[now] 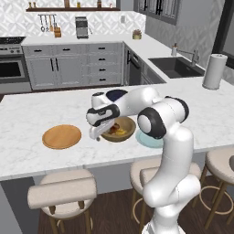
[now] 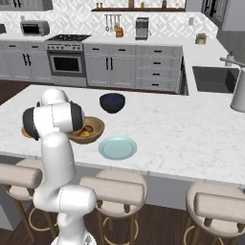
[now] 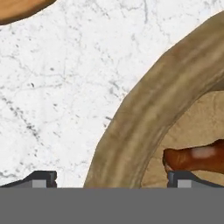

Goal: Pick the chicken drumstick and squash from their plates and place them in the bowl. Then put the bowl in the fridge.

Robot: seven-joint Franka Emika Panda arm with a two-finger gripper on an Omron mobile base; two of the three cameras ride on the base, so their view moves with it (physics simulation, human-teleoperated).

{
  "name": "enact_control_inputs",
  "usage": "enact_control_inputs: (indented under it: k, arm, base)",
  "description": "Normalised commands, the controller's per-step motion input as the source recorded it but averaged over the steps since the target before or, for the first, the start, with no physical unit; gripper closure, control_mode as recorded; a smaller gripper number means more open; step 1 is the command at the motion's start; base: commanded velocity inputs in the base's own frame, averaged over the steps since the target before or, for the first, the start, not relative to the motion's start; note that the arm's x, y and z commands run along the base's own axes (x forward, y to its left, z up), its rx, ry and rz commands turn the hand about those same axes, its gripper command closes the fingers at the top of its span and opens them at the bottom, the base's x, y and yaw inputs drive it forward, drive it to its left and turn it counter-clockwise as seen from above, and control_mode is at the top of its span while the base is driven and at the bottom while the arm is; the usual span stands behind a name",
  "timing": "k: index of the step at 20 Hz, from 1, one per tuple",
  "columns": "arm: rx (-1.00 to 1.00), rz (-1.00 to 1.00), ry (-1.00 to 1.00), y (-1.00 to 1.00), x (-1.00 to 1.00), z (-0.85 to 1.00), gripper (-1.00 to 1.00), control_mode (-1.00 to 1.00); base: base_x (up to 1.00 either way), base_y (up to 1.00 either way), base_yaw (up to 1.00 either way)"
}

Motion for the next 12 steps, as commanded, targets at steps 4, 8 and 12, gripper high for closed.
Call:
enact_control_inputs:
  k: [4, 8, 12]
  arm:
    - [0.00, 0.00, -0.08, 0.00, 0.00, 0.00, -1.00, -1.00]
    - [0.00, 0.00, -0.05, 0.00, 0.03, -0.04, -1.00, -1.00]
    - [0.00, 0.00, -0.02, -0.02, 0.11, -0.17, -1.00, -1.00]
  base:
    - [0.00, 0.00, 0.00]
    - [0.00, 0.00, 0.00]
    - [0.00, 0.00, 0.00]
